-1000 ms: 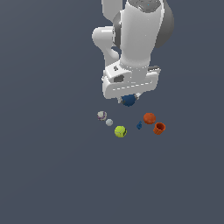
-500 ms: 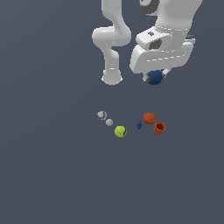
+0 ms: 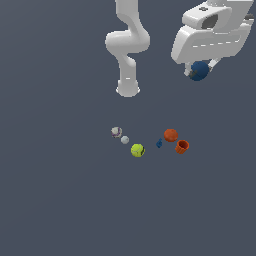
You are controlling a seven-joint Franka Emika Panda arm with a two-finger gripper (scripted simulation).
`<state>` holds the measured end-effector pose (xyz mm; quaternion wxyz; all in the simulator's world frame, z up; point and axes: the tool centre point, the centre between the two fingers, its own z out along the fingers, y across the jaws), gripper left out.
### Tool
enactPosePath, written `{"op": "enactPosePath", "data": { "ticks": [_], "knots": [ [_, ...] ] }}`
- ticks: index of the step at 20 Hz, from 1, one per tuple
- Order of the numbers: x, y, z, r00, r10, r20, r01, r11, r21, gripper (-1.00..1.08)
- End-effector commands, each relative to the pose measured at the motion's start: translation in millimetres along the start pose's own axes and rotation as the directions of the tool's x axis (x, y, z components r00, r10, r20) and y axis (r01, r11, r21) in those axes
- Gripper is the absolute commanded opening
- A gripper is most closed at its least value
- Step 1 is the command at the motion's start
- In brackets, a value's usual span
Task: Pick up a designated object from a clutter of objects.
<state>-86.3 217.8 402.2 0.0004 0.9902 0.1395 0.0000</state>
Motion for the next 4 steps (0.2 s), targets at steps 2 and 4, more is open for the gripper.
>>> {"op": "enactPosePath", "data": {
  "ticks": [2,4],
  "knots": [
    [0.4,-7.5,-6.1,1.0,0.002,0.0,-0.002,1.0,0.0,-1.0],
    [0.5,-8.4,-6.8,1.0,0.002,0.0,-0.002,1.0,0.0,-1.0]
  ]
}}
